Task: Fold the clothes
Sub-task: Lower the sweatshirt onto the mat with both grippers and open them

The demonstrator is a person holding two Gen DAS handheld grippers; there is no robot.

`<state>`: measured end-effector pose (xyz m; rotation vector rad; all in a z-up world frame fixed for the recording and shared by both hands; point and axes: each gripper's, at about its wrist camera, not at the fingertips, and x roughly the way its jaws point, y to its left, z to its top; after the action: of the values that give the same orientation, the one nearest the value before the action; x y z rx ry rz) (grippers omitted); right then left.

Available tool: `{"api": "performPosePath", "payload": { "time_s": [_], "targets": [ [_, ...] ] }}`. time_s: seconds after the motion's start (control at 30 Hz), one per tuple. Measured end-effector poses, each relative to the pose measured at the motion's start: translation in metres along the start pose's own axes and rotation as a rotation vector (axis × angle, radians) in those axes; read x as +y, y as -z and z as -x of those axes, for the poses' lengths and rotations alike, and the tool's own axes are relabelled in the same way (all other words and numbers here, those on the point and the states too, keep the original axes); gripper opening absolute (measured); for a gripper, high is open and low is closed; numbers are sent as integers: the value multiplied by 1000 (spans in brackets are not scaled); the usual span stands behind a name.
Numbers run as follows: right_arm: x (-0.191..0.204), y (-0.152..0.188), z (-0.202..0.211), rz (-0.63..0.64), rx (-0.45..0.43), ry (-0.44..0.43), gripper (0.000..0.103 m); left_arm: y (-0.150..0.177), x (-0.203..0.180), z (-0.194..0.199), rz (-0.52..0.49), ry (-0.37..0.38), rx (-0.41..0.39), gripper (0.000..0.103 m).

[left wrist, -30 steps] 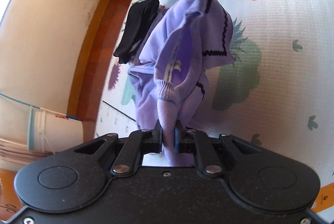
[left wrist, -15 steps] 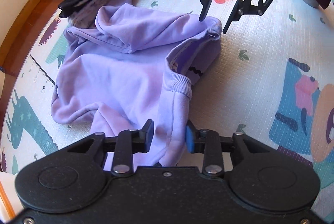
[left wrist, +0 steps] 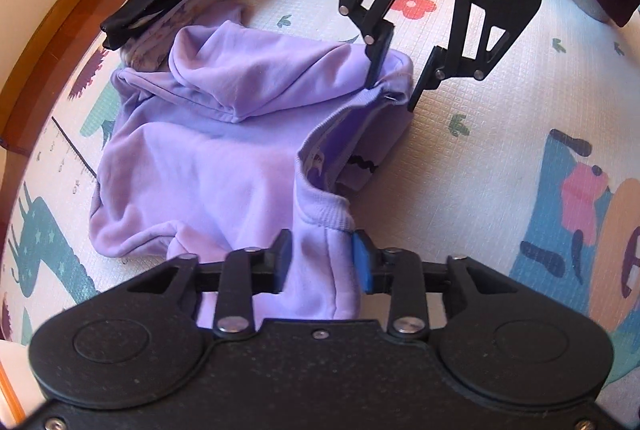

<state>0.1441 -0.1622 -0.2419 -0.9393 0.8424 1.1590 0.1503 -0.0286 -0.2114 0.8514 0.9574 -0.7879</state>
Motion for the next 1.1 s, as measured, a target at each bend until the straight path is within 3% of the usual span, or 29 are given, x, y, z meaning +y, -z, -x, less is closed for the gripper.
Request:
{"api": "performPosePath", "payload": {
  "time_s": [0.03,0.07,0.1,0.23,0.37,0.43,0.5,0.53,0.63,0.67,0.7,0.77,0.83,0.9,1.1],
  "targets": [
    [-2,1,0,-15,0,-7,27,0,5,0,17,1,-3,11],
    [-6,1,0,-41,-4,-18,16,1,15,2,54,13,-11,11],
    [-13,1,2,-75,-12,-20,14,3,26,3,103,24,-17,11],
    [-41,0,9,-200,-45,-3,13,10,60,6,271,84,-33,11],
    [-56,-2,12,-246,-47,-5,12,8,63,1,296,76,-23,10],
    [-59,-5,16,-232,-58,55,11,2,60,9,238,-95,-47,9],
    [-59,-12,29,-184,-113,204,11,-5,44,31,109,-388,-136,8],
    [-57,-15,42,-146,-164,300,11,-3,27,39,42,-474,-191,8],
    [-20,-13,77,36,-300,526,11,13,-46,48,-147,-594,-312,8],
    [0,-7,83,98,-334,556,11,20,-71,42,-212,-589,-318,8],
    [23,4,77,156,-320,533,12,31,-101,22,-300,-528,-277,8],
    [70,28,50,265,-230,415,11,57,-152,-12,-481,-435,-224,8],
    [102,54,18,327,-125,297,11,79,-185,-31,-587,-364,-196,8],
    [122,73,-3,356,-60,236,11,91,-204,-40,-612,-322,-181,8],
    [141,85,-9,425,-49,212,11,91,-206,-44,-582,-292,-172,8]
  ]
}}
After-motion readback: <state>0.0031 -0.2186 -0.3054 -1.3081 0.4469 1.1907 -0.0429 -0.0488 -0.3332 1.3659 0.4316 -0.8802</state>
